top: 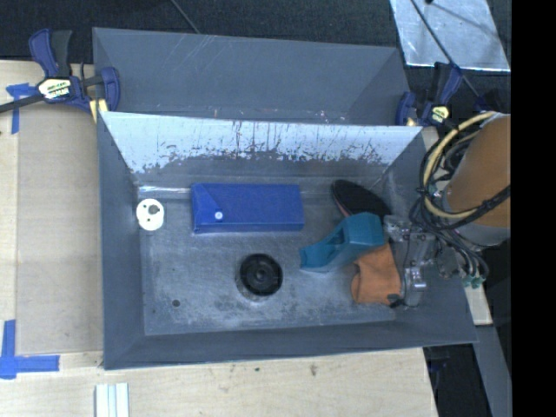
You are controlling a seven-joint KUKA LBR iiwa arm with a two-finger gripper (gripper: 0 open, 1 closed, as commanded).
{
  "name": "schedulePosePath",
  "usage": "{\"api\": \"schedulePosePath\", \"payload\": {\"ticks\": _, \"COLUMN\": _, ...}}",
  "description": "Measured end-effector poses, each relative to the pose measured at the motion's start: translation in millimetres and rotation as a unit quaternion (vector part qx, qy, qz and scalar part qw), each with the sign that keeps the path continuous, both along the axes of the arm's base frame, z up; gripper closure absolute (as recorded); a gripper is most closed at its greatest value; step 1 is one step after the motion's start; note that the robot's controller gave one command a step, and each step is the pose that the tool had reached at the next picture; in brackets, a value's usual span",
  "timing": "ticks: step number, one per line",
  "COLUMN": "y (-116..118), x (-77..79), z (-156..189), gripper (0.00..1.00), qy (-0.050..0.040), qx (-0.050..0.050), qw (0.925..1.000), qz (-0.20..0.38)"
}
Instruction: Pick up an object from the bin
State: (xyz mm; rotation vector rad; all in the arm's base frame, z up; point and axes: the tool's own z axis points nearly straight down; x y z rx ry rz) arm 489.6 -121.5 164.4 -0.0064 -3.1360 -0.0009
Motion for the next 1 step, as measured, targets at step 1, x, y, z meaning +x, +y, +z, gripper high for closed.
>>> {"api": "schedulePosePath", "payload": {"ticks": 1, "y": 0.5, "x": 1.9, "z": 4.5, "gripper": 0.0, "qy": -0.0042, "qx": -0.001, "qw": 1.0, "qz": 0.002}}
